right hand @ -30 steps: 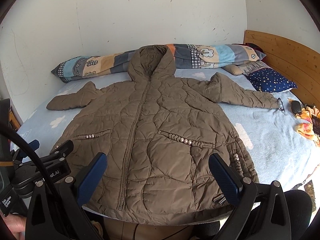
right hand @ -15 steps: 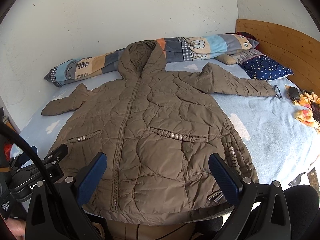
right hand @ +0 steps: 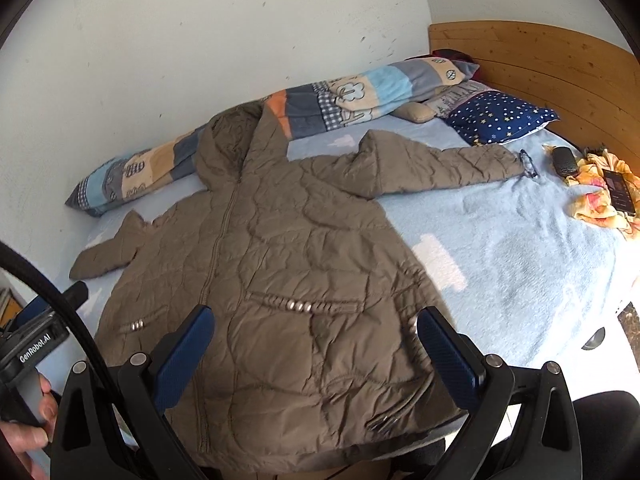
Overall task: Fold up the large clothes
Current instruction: 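Move the right gripper to the jacket sleeve cuff and grasp it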
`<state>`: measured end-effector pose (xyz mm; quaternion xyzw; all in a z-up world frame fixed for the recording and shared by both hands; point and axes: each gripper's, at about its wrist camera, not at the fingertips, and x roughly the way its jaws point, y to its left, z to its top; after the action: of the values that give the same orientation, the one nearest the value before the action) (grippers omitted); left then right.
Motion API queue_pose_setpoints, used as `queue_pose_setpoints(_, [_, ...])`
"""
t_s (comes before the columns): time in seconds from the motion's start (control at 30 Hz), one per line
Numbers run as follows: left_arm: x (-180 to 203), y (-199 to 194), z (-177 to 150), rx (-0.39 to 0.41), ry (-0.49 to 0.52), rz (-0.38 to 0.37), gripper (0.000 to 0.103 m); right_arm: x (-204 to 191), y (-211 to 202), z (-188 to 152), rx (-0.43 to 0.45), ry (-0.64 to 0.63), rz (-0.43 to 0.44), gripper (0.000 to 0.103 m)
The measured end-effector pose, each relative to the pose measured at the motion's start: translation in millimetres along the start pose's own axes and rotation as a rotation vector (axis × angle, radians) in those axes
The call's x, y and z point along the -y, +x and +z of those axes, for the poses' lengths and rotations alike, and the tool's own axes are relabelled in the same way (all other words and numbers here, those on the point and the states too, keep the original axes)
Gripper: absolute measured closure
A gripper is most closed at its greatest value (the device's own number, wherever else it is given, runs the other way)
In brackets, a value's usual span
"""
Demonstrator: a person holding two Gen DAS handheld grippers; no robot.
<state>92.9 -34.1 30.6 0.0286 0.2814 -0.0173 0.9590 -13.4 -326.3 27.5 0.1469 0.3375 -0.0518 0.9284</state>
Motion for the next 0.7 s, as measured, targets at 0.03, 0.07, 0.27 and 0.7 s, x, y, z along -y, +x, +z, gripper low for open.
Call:
queue_pose_setpoints(0.03, [-2,3,10,0.011,-0.008,0.000,0.000,6,0,7,0.010,0.010,0.003,0.000])
queue_pose_setpoints(0.07, [-4,6,21,0.022,-0.013,0.000,0.000,13,-1,15,0.023,0.021,0.000,0.000])
queue_pose_setpoints(0.27, [-10,31,70,0.032,-0.057,-0.022,0.000,52,-4,73,0.100,0.069,-0.059,0.000])
queue_pose_setpoints(0.7, [-8,95,67,-0.046,-0.078,-0.030,0.000,195,103,139,-0.034,0.299,-0.233,0.000])
